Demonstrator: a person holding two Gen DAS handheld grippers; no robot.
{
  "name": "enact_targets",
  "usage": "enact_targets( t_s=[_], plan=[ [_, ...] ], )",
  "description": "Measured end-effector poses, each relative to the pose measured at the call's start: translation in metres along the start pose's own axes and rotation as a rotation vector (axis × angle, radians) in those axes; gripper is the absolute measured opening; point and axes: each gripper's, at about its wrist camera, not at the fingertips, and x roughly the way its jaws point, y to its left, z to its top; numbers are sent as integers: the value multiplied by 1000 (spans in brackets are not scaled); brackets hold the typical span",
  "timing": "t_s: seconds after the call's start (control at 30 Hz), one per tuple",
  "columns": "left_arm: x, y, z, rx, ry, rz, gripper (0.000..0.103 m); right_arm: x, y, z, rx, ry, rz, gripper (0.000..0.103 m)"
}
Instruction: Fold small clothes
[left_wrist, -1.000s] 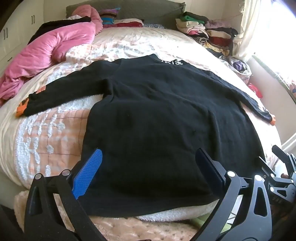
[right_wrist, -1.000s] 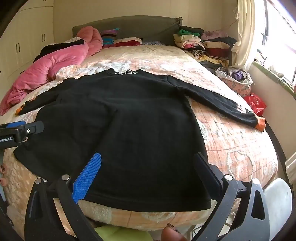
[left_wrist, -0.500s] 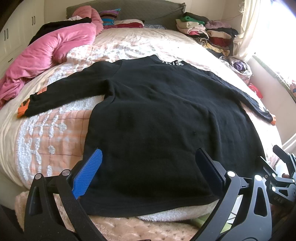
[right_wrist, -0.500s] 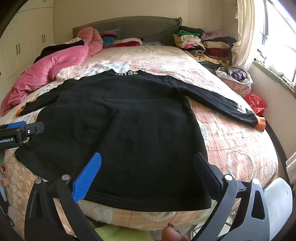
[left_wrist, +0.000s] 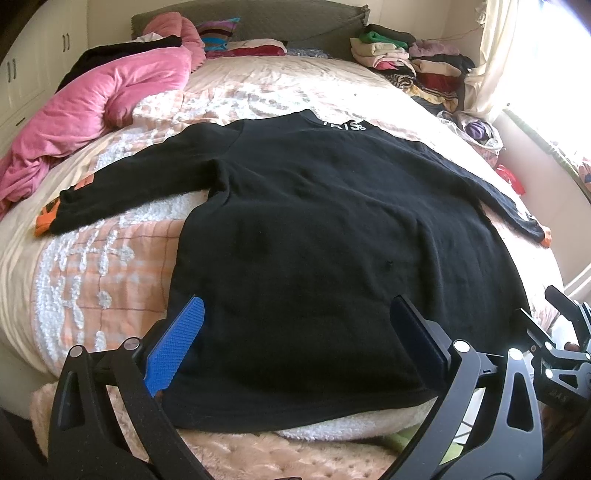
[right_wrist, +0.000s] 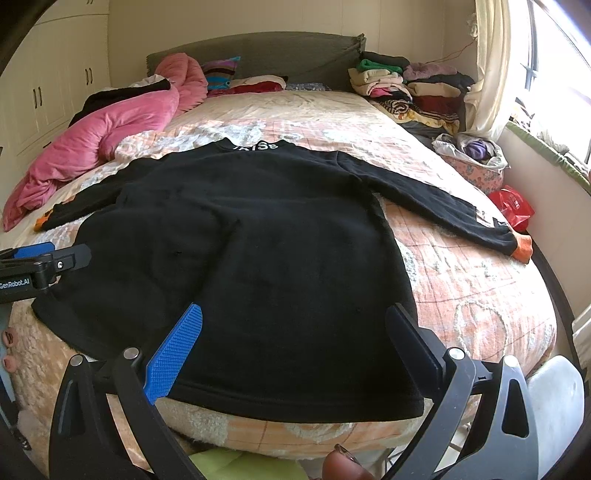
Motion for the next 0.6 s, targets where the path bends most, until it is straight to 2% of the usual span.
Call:
enact_targets(
  t_s=[0.6],
  plan=[
    [-2,0,1,7,-5,2,95,0,1,1,2,0,1,99]
  ],
)
